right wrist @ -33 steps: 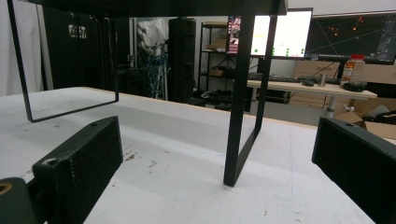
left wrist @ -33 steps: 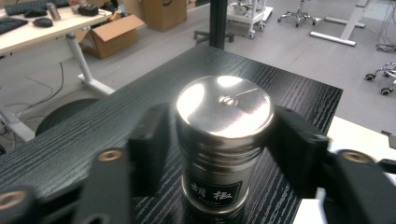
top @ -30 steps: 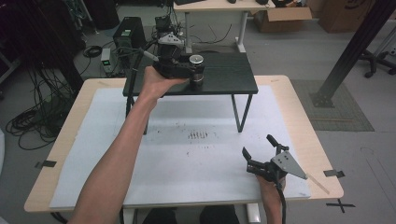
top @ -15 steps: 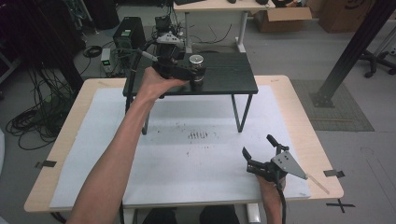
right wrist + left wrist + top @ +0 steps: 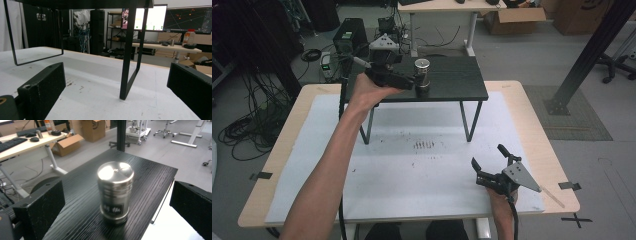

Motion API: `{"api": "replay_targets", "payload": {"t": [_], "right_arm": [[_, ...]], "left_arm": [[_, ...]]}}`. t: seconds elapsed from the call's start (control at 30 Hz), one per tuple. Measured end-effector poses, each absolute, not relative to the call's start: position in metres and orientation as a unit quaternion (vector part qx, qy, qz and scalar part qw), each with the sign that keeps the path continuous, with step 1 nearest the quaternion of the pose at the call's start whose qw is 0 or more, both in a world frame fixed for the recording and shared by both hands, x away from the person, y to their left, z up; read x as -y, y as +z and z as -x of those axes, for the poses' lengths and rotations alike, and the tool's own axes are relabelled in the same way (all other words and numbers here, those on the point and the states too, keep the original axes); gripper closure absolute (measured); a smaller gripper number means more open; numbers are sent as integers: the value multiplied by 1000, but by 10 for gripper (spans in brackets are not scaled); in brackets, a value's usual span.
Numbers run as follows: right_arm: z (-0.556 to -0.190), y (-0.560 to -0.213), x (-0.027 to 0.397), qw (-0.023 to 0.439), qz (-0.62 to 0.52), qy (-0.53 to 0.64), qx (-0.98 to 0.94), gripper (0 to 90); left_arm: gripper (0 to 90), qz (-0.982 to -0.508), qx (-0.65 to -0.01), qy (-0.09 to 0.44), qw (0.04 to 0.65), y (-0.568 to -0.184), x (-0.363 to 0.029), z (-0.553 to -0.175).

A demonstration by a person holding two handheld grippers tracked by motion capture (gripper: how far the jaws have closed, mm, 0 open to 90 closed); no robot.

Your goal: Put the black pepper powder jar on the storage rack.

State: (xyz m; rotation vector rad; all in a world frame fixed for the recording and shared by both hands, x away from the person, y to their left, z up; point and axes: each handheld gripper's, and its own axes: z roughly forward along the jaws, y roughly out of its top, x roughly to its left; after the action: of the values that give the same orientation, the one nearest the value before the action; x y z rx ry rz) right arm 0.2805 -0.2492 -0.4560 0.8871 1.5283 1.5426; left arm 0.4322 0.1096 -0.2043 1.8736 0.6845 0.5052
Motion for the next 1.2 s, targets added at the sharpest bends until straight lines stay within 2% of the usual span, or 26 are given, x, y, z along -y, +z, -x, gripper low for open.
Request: {"api": "replay_targets", "payload": {"t": [0.8, 1.2], "right_arm": [[-280, -456, 249, 389, -348, 605, -602, 17], [-280, -456, 249, 389, -347, 605, -602, 17]], "left_arm": [[9, -756, -289, 252, 530, -213, -166, -381], [15, -749, -299, 263, 529, -237, -198, -353]]}}
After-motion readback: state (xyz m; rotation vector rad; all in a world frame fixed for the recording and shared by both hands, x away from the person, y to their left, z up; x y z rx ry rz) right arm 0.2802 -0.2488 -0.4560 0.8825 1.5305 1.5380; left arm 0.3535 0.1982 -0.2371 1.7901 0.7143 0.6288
